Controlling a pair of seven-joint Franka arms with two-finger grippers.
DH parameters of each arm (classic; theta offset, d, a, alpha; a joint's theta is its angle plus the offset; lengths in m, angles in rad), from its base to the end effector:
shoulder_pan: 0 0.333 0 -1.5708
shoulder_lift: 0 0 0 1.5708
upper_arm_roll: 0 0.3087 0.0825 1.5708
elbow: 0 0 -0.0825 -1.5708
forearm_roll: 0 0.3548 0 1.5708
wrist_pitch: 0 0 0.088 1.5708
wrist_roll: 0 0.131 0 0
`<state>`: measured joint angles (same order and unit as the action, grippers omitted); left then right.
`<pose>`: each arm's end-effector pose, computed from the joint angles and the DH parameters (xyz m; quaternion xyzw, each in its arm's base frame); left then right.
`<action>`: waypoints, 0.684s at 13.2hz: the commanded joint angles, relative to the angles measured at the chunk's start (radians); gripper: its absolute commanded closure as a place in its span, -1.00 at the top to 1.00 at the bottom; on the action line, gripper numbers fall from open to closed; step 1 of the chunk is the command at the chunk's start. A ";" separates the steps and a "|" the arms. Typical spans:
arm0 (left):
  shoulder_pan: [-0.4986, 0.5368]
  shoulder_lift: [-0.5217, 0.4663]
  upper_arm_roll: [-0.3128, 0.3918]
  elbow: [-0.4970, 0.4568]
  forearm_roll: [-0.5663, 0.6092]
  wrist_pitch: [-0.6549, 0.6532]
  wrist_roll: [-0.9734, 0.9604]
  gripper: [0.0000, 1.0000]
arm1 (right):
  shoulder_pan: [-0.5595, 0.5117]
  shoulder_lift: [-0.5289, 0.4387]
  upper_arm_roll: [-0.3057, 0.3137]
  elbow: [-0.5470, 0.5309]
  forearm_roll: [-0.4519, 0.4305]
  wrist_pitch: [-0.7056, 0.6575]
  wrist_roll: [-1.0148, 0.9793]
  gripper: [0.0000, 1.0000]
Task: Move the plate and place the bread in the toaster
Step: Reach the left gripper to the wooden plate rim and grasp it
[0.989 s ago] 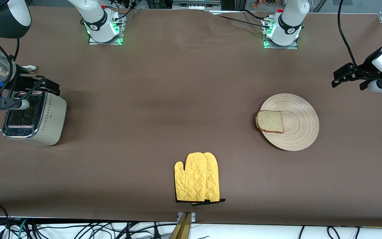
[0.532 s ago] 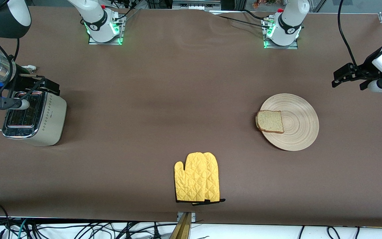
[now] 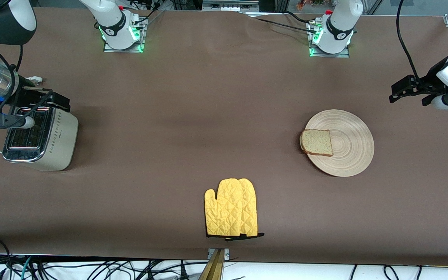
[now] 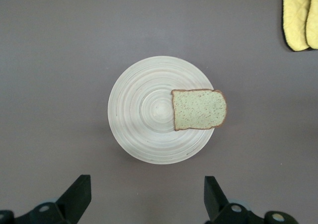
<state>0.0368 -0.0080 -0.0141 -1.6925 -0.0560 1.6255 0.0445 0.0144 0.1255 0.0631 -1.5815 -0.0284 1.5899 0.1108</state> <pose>0.5221 0.0048 0.5483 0.9991 -0.0085 -0.0285 0.0288 0.5540 0.0376 0.5223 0.9981 -0.0155 -0.0572 0.0156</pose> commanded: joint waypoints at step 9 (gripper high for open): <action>0.337 0.566 -0.003 0.152 -0.428 -0.030 0.299 1.00 | -0.008 0.011 0.003 0.026 -0.001 -0.010 -0.006 1.00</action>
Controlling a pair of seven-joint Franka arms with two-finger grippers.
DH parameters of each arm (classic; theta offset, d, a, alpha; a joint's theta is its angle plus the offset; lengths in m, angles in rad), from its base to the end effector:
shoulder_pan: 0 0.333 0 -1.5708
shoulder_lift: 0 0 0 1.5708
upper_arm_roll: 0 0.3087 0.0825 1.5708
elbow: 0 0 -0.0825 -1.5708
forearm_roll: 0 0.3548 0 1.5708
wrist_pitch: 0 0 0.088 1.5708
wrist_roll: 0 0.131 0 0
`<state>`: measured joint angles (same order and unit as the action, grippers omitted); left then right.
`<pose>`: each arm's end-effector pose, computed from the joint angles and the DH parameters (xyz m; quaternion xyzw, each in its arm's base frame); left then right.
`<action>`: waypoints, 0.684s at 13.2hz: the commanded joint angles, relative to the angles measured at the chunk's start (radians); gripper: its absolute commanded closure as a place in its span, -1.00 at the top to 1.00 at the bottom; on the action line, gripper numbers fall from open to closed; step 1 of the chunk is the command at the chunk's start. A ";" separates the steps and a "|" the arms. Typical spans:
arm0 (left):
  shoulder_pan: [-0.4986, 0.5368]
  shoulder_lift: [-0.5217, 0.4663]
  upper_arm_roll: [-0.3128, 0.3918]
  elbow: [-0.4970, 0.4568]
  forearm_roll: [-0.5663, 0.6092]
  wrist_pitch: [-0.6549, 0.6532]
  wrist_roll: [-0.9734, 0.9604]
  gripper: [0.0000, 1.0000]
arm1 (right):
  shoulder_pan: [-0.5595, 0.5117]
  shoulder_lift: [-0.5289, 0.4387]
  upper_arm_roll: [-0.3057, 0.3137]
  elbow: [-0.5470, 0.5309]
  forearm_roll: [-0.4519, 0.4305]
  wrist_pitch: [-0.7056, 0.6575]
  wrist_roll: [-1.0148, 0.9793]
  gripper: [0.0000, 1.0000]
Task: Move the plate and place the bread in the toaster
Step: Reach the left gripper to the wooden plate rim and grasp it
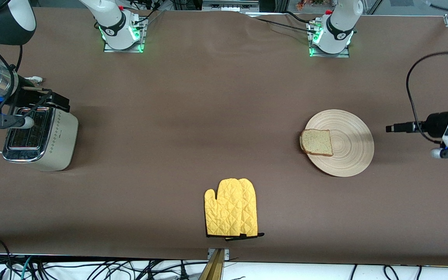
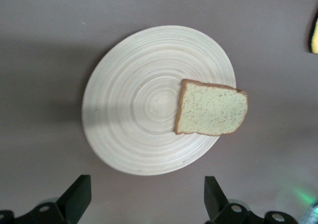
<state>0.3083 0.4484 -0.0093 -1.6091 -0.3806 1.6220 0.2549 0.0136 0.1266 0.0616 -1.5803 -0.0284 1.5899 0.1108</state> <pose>0.5767 0.1292 0.3347 0.9570 0.0714 -0.1536 0.2354 0.5544 0.0363 0.5222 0.9981 -0.0167 -0.0571 0.0156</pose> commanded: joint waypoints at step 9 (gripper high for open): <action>0.166 0.344 -0.009 0.071 -0.288 0.035 0.501 0.76 | -0.009 0.010 0.004 0.025 0.002 -0.008 -0.005 1.00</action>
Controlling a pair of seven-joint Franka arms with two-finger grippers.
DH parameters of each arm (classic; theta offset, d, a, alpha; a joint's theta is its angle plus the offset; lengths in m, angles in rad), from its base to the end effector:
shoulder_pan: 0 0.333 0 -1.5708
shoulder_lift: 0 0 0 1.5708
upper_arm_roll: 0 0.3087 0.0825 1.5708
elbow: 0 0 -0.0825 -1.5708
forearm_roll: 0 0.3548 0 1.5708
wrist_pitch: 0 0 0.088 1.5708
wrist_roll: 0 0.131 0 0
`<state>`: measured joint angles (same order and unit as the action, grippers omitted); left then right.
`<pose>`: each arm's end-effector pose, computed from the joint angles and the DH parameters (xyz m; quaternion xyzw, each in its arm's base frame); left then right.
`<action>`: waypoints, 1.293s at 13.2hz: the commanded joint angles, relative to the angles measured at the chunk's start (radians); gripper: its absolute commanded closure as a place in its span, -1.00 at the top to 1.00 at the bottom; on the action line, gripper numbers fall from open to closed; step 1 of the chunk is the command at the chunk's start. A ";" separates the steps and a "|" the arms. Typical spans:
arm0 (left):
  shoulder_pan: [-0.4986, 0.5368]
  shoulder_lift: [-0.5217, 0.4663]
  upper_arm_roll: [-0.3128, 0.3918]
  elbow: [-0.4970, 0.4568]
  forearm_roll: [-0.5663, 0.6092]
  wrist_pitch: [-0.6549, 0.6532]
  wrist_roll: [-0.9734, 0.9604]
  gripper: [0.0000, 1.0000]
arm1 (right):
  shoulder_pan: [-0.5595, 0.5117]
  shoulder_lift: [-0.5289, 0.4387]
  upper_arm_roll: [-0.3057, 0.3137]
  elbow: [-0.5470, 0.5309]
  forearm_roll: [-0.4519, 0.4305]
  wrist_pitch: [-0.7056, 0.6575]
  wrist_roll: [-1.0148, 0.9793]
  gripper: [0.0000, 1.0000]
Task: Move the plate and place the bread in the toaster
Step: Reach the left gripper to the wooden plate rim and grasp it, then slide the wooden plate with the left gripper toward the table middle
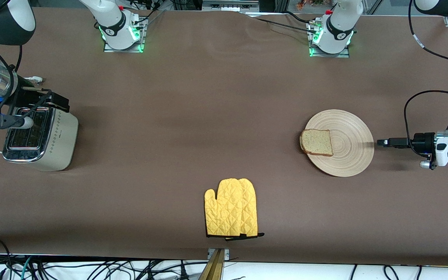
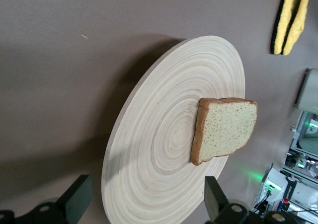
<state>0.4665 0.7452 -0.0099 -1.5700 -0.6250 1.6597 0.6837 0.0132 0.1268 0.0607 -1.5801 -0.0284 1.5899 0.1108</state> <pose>0.5633 0.1974 0.1843 0.9081 0.0218 -0.1043 0.4049 0.5545 0.0356 0.5222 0.9981 -0.0173 -0.0571 0.0156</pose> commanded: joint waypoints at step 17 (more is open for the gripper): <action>-0.086 0.109 -0.237 0.091 -0.230 -0.090 -0.058 -1.00 | -0.002 0.049 0.005 0.025 0.001 -0.002 0.013 1.00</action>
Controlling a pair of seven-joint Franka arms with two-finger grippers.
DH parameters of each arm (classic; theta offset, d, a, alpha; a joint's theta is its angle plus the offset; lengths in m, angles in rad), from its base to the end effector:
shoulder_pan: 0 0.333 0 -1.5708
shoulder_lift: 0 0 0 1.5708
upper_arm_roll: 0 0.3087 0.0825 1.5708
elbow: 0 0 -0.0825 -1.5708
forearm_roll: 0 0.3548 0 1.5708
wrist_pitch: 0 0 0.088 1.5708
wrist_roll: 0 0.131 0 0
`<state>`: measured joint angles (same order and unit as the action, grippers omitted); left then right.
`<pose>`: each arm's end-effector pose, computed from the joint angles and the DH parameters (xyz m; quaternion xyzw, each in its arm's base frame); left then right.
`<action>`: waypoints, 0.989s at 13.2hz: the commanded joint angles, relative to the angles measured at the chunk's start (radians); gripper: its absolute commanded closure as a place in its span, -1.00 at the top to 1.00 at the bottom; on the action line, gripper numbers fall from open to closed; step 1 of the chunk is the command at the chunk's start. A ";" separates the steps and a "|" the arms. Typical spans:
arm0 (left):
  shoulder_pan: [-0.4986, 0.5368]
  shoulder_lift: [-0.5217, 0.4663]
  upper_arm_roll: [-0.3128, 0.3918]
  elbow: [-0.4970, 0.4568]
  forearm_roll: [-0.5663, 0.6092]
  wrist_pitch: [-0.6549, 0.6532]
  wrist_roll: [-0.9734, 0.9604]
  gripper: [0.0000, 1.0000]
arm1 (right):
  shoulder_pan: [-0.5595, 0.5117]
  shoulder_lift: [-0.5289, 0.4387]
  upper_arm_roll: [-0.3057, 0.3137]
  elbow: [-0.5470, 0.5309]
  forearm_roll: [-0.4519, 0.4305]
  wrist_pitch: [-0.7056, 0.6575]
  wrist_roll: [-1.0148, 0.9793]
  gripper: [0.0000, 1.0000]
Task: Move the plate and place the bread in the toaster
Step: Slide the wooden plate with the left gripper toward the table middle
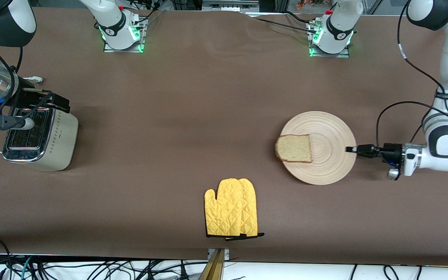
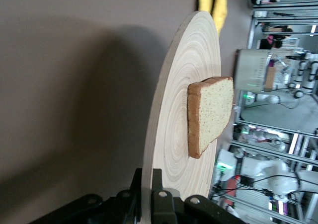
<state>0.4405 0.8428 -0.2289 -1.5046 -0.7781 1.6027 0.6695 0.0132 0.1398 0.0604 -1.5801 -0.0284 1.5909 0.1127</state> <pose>0.6089 0.0575 0.1829 0.8385 -0.0420 -0.1098 0.5320 0.5571 0.0355 0.5150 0.9977 -0.0183 -0.0631 0.0159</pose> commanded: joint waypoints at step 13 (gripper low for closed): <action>-0.456 0.162 -0.012 0.009 -0.408 0.279 0.291 0.99 | -0.001 0.099 0.012 0.019 0.062 0.013 -0.004 1.00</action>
<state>-0.0044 1.0147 -0.2513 -1.5023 -1.1623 1.8968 0.9158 0.0146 0.2132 0.0651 -1.5792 -0.0096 1.5987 0.1120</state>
